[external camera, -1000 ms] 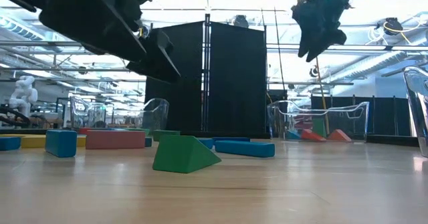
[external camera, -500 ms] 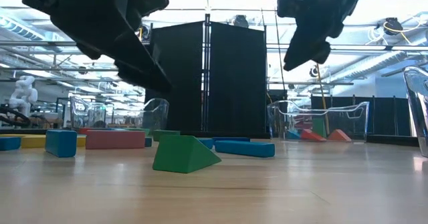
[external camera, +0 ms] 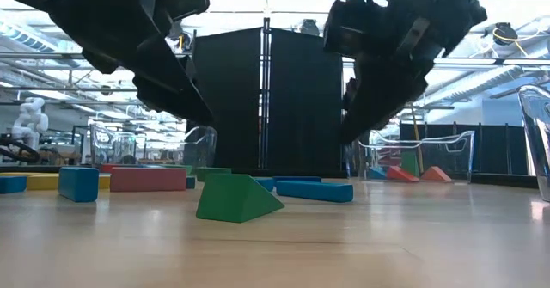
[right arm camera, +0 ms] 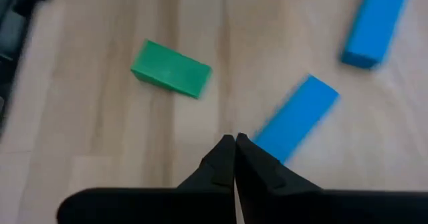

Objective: Sort blocks by size
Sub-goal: Put the green triangular block into the top right transparent bin

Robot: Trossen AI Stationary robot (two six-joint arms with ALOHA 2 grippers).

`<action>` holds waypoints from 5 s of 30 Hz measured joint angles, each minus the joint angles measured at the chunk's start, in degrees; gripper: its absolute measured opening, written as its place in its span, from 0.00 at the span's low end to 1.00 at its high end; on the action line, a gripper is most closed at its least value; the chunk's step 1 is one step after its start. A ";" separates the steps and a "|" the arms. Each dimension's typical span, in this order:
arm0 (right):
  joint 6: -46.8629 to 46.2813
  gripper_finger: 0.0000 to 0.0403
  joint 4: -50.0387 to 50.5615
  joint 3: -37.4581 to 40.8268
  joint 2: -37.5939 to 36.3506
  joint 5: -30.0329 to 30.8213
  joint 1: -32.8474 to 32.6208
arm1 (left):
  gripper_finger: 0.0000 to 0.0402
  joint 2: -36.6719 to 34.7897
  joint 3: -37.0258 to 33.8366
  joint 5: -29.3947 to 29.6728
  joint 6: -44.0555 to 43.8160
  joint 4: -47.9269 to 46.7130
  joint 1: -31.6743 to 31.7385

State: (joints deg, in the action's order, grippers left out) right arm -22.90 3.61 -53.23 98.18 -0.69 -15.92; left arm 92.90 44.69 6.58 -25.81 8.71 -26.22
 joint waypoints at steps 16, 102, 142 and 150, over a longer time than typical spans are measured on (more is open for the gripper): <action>9.91 0.00 -0.70 -11.18 12.16 -10.54 -2.38 | 0.69 6.34 0.24 -0.94 -2.46 2.91 -0.07; 5.76 0.00 6.20 -20.83 15.07 12.83 -1.49 | 0.73 11.19 0.26 18.38 -14.84 -2.22 0.65; 4.05 0.03 12.84 -20.83 14.60 14.67 -2.51 | 0.33 8.23 0.13 20.29 -6.29 -2.66 1.27; 4.69 0.08 17.98 -20.84 9.18 20.44 -3.19 | 0.33 6.75 0.13 20.43 -5.31 -5.37 1.25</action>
State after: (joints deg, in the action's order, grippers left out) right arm -18.21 21.60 -74.07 107.35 19.75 -19.11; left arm 99.66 44.82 27.01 -31.11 3.34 -24.97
